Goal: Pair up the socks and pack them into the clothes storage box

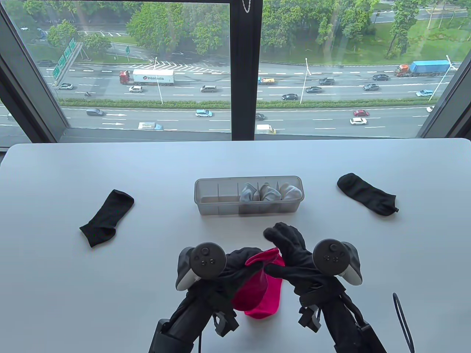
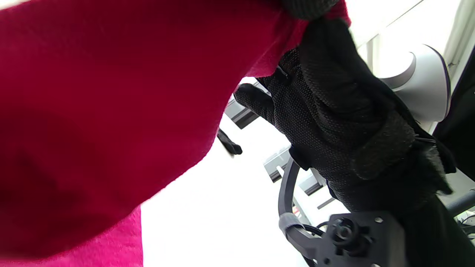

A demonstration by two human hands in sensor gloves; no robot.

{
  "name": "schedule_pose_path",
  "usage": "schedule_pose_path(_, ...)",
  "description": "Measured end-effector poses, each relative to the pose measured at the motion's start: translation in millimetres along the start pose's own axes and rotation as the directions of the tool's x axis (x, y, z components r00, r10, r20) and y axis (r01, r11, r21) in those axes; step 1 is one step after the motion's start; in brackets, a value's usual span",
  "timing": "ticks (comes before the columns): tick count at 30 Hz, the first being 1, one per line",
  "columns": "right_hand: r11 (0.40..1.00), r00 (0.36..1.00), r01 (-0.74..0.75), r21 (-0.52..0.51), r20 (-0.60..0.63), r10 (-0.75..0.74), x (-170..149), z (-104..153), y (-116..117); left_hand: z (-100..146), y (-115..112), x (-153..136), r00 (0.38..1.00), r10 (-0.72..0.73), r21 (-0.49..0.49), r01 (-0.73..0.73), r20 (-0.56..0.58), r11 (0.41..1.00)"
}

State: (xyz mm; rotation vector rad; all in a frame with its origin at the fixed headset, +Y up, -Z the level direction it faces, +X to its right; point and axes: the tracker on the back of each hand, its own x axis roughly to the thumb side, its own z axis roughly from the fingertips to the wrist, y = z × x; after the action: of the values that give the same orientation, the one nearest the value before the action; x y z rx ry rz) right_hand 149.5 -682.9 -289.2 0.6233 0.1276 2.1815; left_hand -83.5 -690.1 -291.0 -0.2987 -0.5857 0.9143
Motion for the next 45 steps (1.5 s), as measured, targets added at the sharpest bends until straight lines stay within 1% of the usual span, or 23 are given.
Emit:
schedule_pose_path(2,0.974,0.997,0.075,-0.214,-0.008,-0.078,-2.7,4.9,-0.7,0.1,1.2,-1.2,0.999,-0.032,0.005,0.033,-0.03,0.999)
schedule_pose_path(5,0.972,0.991,0.136,-0.189,0.022,-0.134,-4.6,9.2,-5.0,0.1,4.1,-4.1,1.0,0.012,0.046,-0.012,-0.013,0.999)
schedule_pose_path(7,0.967,0.987,0.16,-0.197,0.018,-0.16,-3.6,10.2,-7.4,-1.4,3.4,-5.6,0.993,0.119,-0.006,-0.119,0.001,0.993)
schedule_pose_path(9,0.968,0.979,0.175,-0.182,-0.068,-0.19,-4.4,7.6,-9.8,-4.7,0.2,-8.7,0.979,0.187,-0.044,-0.191,-0.076,0.981)
schedule_pose_path(11,0.993,0.952,0.097,-0.069,-0.283,-0.113,-13.5,2.6,-7.0,-10.4,-8.7,-17.6,0.969,0.128,-0.128,-0.158,-0.212,0.979)
schedule_pose_path(13,0.997,0.901,-0.072,-0.011,-0.43,0.061,-30.1,-3.9,7.5,-18.6,-21.9,-30.0,0.955,-0.066,-0.147,0.024,-0.288,0.989)
schedule_pose_path(15,0.98,0.85,-0.192,0.054,-0.49,0.193,-42.0,-10.7,26.1,-28.1,-34.5,-39.4,0.924,-0.203,-0.232,0.13,-0.325,0.964)
schedule_pose_path(18,0.931,0.748,-0.333,0.15,-0.559,0.358,-50.5,-21.9,45.8,-35.5,-49.9,-51.9,0.867,-0.313,-0.286,0.21,-0.387,0.935)
schedule_pose_path(20,0.895,0.67,-0.37,0.248,-0.596,0.442,-56.7,-30.5,56.5,-35.3,-56.8,-57.9,0.846,-0.359,-0.326,0.236,-0.394,0.915)
schedule_pose_path(22,0.852,0.603,-0.31,0.421,-0.606,0.519,-60.0,-38.3,63.3,-34.7,-58.9,-60.4,0.871,-0.342,-0.36,0.212,-0.351,0.909)
schedule_pose_path(24,0.839,0.589,-0.351,0.417,-0.598,0.543,-60.0,-43.6,64.3,-34.2,-55.9,-60.4,0.88,-0.304,-0.392,0.151,-0.365,0.908)
schedule_pose_path(27,0.846,0.625,-0.371,0.382,-0.572,0.532,-60.5,-38.8,65.4,-27.1,-42.3,-53.5,0.868,-0.298,-0.396,0.131,-0.397,0.909)
schedule_pose_path(29,0.854,0.659,-0.367,0.369,-0.544,0.519,-61.0,-34.0,63.2,-19.6,-26.0,-46.2,0.852,-0.357,-0.288,0.257,-0.382,0.922)
schedule_pose_path(31,0.884,0.702,-0.358,0.302,-0.537,0.468,-57.8,-28.6,59.7,-11.8,-10.3,-43.4,0.855,-0.355,-0.2,0.299,-0.377,0.933)
schedule_pose_path(32,0.908,0.767,-0.316,0.274,-0.489,0.415,-53.5,-27.8,56.1,-8.4,-2.7,-44.3,0.874,-0.308,-0.168,0.262,-0.376,0.95)
schedule_pose_path(33,0.922,0.797,-0.287,0.26,-0.469,0.381,-50.0,-27.8,54.1,-7.1,0.9,-45.7,0.889,-0.265,-0.154,0.222,-0.374,0.963)
schedule_pose_path(35,0.955,0.877,-0.227,0.191,-0.386,0.286,-35.9,-28.7,50.3,-6.9,5.4,-51.1,0.924,-0.111,-0.19,0.042,-0.367,0.981)
schedule_pose_path(37,0.962,0.915,-0.216,0.165,-0.31,0.258,-23.9,-32.0,49.8,-8.6,4.2,-55.4,0.918,-0.022,-0.226,-0.075,-0.397,0.971)
schedule_pose_path(38,0.963,0.924,-0.222,0.151,-0.283,0.258,-17.8,-33.8,49.2,-9.6,3.8,-57.1,0.916,0.014,-0.208,-0.106,-0.401,0.972)
schedule_pose_path(39,0.963,0.925,-0.233,0.135,-0.277,0.262,-15.3,-34.1,48.7,-9.7,4.5,-57.2,0.918,0.031,-0.176,-0.109,-0.396,0.978)
schedule_pose_path(41,0.965,0.928,-0.255,0.064,-0.264,0.263,-12.0,-32.3,43.9,-4.3,12.4,-54.2,0.922,0.04,0.024,-0.033,-0.385,0.999)
schedule_pose_path(43,0.976,0.941,-0.217,0.002,-0.265,0.209,-11.2,-28.5,35.5,1.4,20.7,-51.4,0.923,0.0,0.124,0.052,-0.385,0.991)
schedule_pose_path(45,0.979,0.949,-0.204,-0.019,-0.249,0.193,-8.9,-26.5,25.1,4.0,26.2,-51.8,0.936,-0.013,0.177,0.08,-0.351,0.981)
